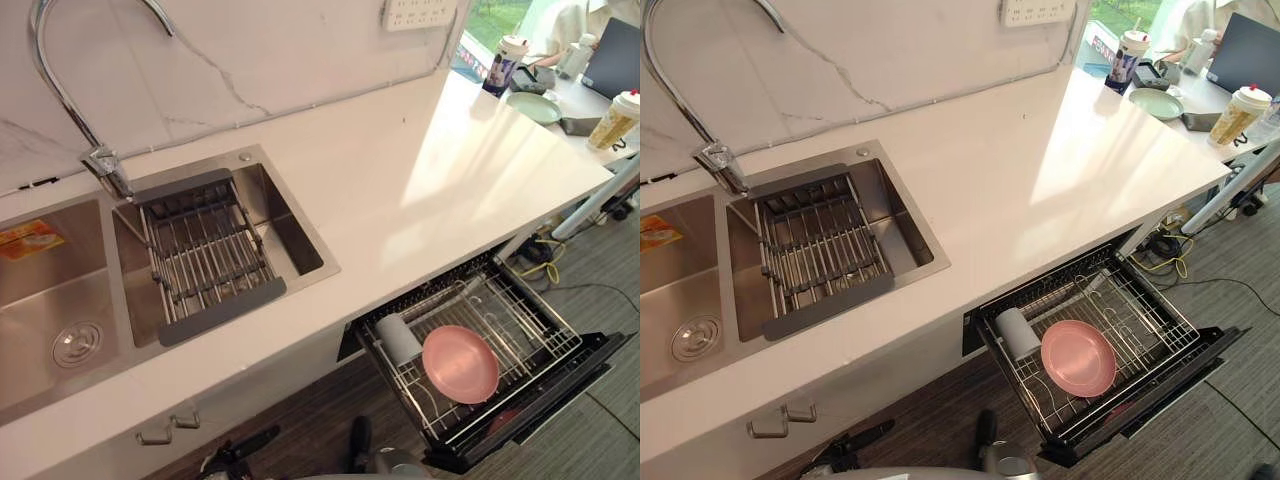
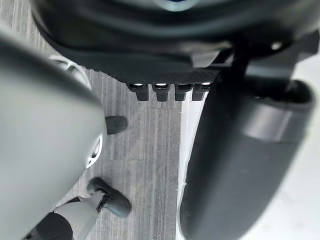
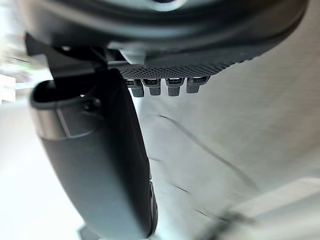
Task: Walk over to the sink, pick up the cup, carry it to the dishwasher, place the cup inside the dishwasher, then close the dishwasher door
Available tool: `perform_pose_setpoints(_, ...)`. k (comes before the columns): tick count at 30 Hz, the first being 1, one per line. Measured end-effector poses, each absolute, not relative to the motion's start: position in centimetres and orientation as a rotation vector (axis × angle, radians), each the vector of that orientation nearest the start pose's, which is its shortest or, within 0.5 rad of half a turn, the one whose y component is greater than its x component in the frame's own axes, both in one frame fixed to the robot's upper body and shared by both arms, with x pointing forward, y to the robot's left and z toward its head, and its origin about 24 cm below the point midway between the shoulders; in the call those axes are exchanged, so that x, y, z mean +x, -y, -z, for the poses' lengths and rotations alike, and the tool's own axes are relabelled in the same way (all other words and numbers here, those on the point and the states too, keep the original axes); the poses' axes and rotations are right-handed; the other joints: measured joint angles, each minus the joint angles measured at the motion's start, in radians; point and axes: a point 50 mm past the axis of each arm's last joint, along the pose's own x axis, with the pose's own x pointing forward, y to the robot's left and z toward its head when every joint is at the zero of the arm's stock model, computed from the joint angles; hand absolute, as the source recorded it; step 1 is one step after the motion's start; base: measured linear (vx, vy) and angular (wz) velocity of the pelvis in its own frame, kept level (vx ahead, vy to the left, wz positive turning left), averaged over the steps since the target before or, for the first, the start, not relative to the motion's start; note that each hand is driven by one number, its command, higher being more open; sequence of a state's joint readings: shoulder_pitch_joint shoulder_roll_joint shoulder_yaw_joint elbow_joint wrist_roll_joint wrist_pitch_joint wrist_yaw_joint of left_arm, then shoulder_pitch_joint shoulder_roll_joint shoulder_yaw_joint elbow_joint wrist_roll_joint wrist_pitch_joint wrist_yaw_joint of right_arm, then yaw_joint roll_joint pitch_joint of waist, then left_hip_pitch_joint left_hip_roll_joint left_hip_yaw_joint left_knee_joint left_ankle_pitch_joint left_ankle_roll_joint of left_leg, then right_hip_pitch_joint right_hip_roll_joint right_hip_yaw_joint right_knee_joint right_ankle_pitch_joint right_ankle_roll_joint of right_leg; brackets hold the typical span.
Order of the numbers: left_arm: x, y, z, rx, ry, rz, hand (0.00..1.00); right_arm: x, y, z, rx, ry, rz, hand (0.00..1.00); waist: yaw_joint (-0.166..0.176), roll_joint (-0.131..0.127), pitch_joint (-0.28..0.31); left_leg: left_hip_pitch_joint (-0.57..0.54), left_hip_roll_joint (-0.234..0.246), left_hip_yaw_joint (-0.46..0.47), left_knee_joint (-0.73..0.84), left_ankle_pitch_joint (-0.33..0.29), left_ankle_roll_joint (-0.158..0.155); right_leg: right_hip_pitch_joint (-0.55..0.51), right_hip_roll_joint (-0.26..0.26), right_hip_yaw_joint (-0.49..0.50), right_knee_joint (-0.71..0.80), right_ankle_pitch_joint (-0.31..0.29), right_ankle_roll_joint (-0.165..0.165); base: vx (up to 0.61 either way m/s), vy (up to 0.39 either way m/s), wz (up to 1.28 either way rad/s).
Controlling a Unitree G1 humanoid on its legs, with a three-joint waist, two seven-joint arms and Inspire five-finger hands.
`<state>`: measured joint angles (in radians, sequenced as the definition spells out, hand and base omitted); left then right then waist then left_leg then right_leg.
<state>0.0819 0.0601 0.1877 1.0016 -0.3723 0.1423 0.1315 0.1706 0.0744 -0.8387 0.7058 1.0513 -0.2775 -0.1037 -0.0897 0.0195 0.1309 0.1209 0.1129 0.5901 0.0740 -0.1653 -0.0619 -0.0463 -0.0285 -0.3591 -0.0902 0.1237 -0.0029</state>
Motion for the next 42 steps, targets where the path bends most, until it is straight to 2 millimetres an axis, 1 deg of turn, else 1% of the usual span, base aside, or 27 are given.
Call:
perform_pose_setpoints(1,8.7,-19.6,16.4,-0.340,-1.190,-0.515,1.00,6.2,26.5,13.0,1.102,-0.236,1.348,1.00,0.016,0.006,-0.003,-0.003,0.000,-0.005,0.000,0.000,0.000,0.000,-0.002,-0.009,0.000,0.001,-0.001,-0.06,0.057,0.07)
perform_pose_setpoints(2,8.7,-19.5,16.5,-0.342,-1.187,-0.513,1.00,6.9,25.9,13.1,1.118,-0.248,1.295,1.00,0.025,0.006,-0.004,-0.005,0.000,-0.007,0.000,0.000,0.000,0.000,-0.002,-0.012,0.000,0.002,-0.001,-0.06,0.066,0.15)
perform_pose_setpoints(3,8.8,-19.4,16.5,-0.345,-1.180,-0.511,1.00,7.2,25.6,13.2,1.112,-0.245,1.264,1.00,0.040,0.013,-0.008,-0.009,0.000,-0.016,0.000,0.001,-0.001,0.000,-0.004,-0.021,0.000,0.002,0.000,-0.03,0.056,0.23)
perform_pose_setpoints(4,8.7,-19.4,16.5,-0.345,-1.173,-0.514,1.00,7.0,25.4,13.2,1.117,-0.243,1.241,1.00,0.051,0.014,-0.008,-0.013,0.001,-0.032,-0.001,0.003,-0.003,0.002,-0.004,-0.034,0.000,0.001,-0.001,-0.01,0.073,0.31)
perform_pose_setpoints(5,8.4,-19.5,16.5,-0.341,-1.175,-0.521,1.00,7.4,25.1,13.2,1.113,-0.249,1.205,1.00,0.051,0.011,-0.007,-0.017,0.001,-0.043,-0.003,0.008,-0.001,0.003,-0.005,-0.045,0.000,0.000,-0.002,0.00,0.071,0.30)
perform_pose_setpoints(9,8.1,-19.7,16.5,-0.335,-1.181,-0.535,1.00,7.7,24.8,13.2,1.085,-0.267,1.148,1.00,0.050,0.011,-0.007,-0.024,-0.003,-0.080,-0.017,0.021,0.002,0.009,-0.011,-0.082,0.000,0.001,-0.006,0.04,0.096,0.32)
perform_pose_setpoints(11,8.1,-19.7,16.5,-0.338,-1.182,-0.549,1.00,8.0,24.7,13.2,1.071,-0.292,1.083,1.00,0.051,0.012,-0.007,-0.024,-0.010,-0.115,-0.030,0.032,0.004,0.019,-0.018,-0.123,0.001,0.001,-0.006,0.05,0.098,0.37)
perform_pose_setpoints(14,7.9,-19.8,16.5,-0.339,-1.182,-0.553,1.00,8.4,25.0,13.0,1.061,-0.302,1.037,1.00,0.055,0.012,-0.007,-0.024,-0.015,-0.149,-0.038,0.040,0.009,0.033,-0.025,-0.158,0.004,0.001,-0.006,0.02,0.084,0.41)
perform_pose_setpoints(17,7.8,-20.2,16.4,-0.334,-1.175,-0.558,1.00,9.4,25.5,12.7,1.056,-0.306,0.978,1.00,0.079,0.011,-0.007,-0.026,-0.021,-0.186,-0.044,0.051,0.015,0.046,-0.034,-0.195,0.001,0.000,-0.005,-0.02,0.063,0.35)
perform_pose_setpoints(19,7.6,-20.5,16.3,-0.334,-1.162,-0.569,1.00,11.2,25.8,12.2,1.047,-0.297,0.892,1.00,0.094,0.011,-0.007,-0.037,-0.030,-0.211,-0.053,0.066,0.020,0.046,-0.043,-0.217,0.000,-0.002,-0.002,-0.06,0.046,0.36)
perform_pose_setpoints(21,7.1,-21.0,16.3,-0.329,-1.156,-0.580,1.00,14.2,26.3,11.2,1.046,-0.289,0.795,1.00,0.106,0.011,-0.007,-0.055,-0.039,-0.247,-0.065,0.089,0.024,0.043,-0.053,-0.251,0.000,-0.007,0.003,-0.09,0.022,0.46)
perform_pose_setpoints(23,6.7,-21.2,16.3,-0.327,-1.155,-0.583,1.00,15.5,26.5,10.7,1.044,-0.292,0.752,1.00,0.111,0.011,-0.007,-0.068,-0.041,-0.262,-0.068,0.096,0.025,0.036,-0.056,-0.263,-0.001,-0.011,0.007,-0.09,0.003,0.27)
perform_pose_setpoints(24,6.5,-21.3,16.3,-0.327,-1.155,-0.580,1.00,16.4,26.7,10.3,1.039,-0.289,0.720,1.00,0.120,0.011,-0.006,-0.083,-0.042,-0.271,-0.068,0.100,0.022,0.026,-0.058,-0.273,-0.001,-0.012,0.006,-0.09,-0.006,0.27)
perform_pose_setpoints(26,5.9,-21.4,16.4,-0.334,-1.163,-0.574,1.00,18.9,27.0,9.0,1.011,-0.268,0.630,1.00,0.146,0.011,-0.006,-0.132,-0.043,-0.294,-0.067,0.118,0.019,-0.010,-0.060,-0.290,0.000,-0.010,0.002,-0.08,-0.011,0.27)
perform_pose_setpoints(27,5.7,-21.3,16.4,-0.336,-1.168,-0.576,1.00,19.2,27.1,8.8,1.026,-0.253,0.619,1.00,0.151,0.012,-0.005,-0.142,-0.043,-0.298,-0.067,0.123,0.019,-0.018,-0.060,-0.294,0.000,-0.009,0.000,-0.05,-0.014,0.17)
perform_pose_setpoints(29,4.6,-21.4,16.5,-0.352,-1.188,-0.604,1.00,19.7,26.4,8.5,1.030,-0.230,0.521,1.00,0.148,0.013,0.005,-0.165,-0.040,-0.303,-0.066,0.137,0.018,-0.036,-0.057,-0.299,0.000,-0.003,-0.009,-0.03,-0.007,0.05)
perform_pose_setpoints(32,4.6,-21.5,16.5,-0.360,-1.180,-0.614,1.00,20.4,25.7,8.3,1.077,-0.215,0.492,1.00,0.149,0.020,0.010,-0.171,-0.035,-0.303,-0.061,0.145,0.015,-0.041,-0.053,-0.297,0.000,-0.001,-0.014,-0.05,0.013,-0.01)
perform_pose_setpoints(34,4.7,-21.3,16.5,-0.361,-1.180,-0.618,1.00,20.7,25.2,8.2,1.087,-0.208,0.476,1.00,0.149,0.024,0.016,-0.173,-0.030,-0.301,-0.055,0.143,0.018,-0.041,-0.050,-0.294,-0.001,-0.003,-0.016,-0.06,0.019,-0.03)
perform_pose_setpoints(36,4.6,-21.1,16.6,-0.369,-1.180,-0.623,1.00,20.4,24.4,8.1,1.073,-0.209,0.446,1.00,0.151,0.028,0.020,-0.173,-0.024,-0.296,-0.051,0.143,0.017,-0.041,-0.044,-0.286,-0.001,-0.009,-0.025,-0.04,0.015,-0.09)
perform_pose_setpoints(38,4.6,-20.9,16.6,-0.374,-1.164,-0.638,1.00,19.0,22.5,8.5,0.993,-0.297,0.344,1.00,0.152,0.028,0.020,-0.165,-0.013,-0.287,-0.051,0.145,0.009,-0.039,-0.031,-0.275,-0.001,-0.015,-0.033,0.01,-0.002,-0.15)
perform_pose_setpoints(39,4.5,-20.9,16.6,-0.371,-1.161,-0.644,1.00,18.3,21.3,9.1,0.962,-0.362,0.311,1.00,0.150,0.027,0.019,-0.159,-0.008,-0.282,-0.054,0.145,0.005,-0.037,-0.025,-0.270,-0.001,-0.018,-0.037,0.04,-0.010,-0.15)
perform_pose_setpoints(40,4.6,-20.9,16.6,-0.364,-1.144,-0.654,1.00,16.9,20.1,10.4,0.901,-0.471,0.302,1.00,0.146,0.027,0.018,-0.149,-0.003,-0.278,-0.059,0.147,0.001,-0.032,-0.019,-0.267,-0.001,-0.022,-0.043,0.04,-0.008,-0.10)
perform_pose_setpoints(41,4.7,-20.9,16.5,-0.364,-1.131,-0.656,1.00,16.2,19.4,11.2,0.869,-0.532,0.305,1.00,0.145,0.027,0.018,-0.144,-0.001,-0.277,-0.062,0.147,-0.001,-0.029,-0.017,-0.267,-0.001,-0.024,-0.045,0.06,-0.003,-0.02)
perform_pose_setpoints(42,5.0,-20.6,16.5,-0.362,-1.100,-0.655,1.00,13.3,17.9,13.6,0.779,-0.716,0.348,1.00,0.147,0.029,0.017,-0.131,0.003,-0.278,-0.069,0.148,-0.005,-0.019,-0.011,-0.269,-0.001,-0.029,-0.051,0.06,0.012,-0.04)
